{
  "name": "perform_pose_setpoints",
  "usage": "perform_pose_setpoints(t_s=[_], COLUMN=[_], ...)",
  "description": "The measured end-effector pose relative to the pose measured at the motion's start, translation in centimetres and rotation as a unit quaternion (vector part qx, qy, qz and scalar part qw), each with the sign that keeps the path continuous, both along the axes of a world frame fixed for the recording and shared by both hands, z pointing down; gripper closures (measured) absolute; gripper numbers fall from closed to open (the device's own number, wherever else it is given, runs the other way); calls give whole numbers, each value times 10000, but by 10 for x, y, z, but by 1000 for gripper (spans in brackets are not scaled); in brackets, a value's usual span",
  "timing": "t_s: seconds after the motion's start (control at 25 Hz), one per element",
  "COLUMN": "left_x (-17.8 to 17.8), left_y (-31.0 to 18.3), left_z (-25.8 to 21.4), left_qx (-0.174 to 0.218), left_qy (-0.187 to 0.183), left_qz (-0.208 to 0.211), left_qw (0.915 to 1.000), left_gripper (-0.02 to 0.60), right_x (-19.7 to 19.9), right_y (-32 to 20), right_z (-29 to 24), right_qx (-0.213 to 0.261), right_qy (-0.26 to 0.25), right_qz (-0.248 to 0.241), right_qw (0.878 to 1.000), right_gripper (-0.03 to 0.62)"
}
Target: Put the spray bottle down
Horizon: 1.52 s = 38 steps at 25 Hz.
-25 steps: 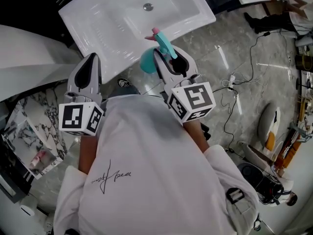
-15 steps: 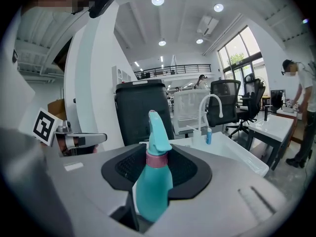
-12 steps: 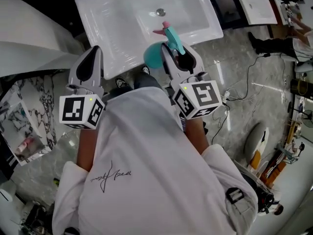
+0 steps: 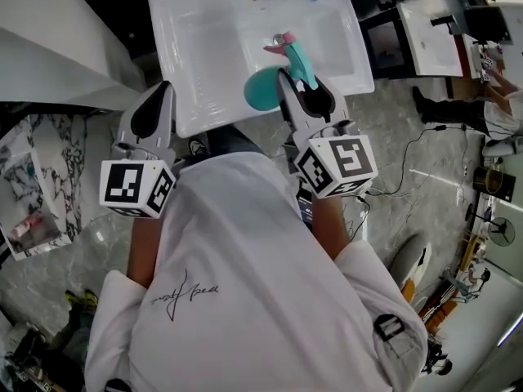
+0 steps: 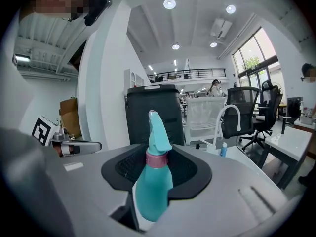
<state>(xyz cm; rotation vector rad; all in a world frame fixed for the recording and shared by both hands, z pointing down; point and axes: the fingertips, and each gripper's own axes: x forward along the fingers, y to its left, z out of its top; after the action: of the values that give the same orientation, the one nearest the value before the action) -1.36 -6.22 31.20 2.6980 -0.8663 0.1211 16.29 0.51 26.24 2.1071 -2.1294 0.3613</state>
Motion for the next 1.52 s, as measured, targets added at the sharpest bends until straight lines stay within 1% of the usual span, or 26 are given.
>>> perform_pose_setpoints(t_s=[0.32, 0.8, 1.04, 1.52], left_x=[-9, -9, -13, -9], left_y=[-10, -24, -31, -49], left_z=[4, 9, 18, 21], left_qx=[-60, -156, -298, -414], left_qy=[-69, -170, -299, -416], left_qz=[-177, -389, -530, -620], left_qw=[9998, 9990, 9977, 9963], left_gripper=[575, 575, 575, 575], right_x=[-1, 10, 12, 17], right_y=[-22, -53, -70, -102], right_z=[1, 10, 20, 31], right_qx=[0, -144, -245, -374], right_qy=[7, -30, -109, -205], right_qz=[-228, -438, -565, -791], right_qw=[9997, 9989, 9980, 9960], right_gripper=[464, 464, 464, 464])
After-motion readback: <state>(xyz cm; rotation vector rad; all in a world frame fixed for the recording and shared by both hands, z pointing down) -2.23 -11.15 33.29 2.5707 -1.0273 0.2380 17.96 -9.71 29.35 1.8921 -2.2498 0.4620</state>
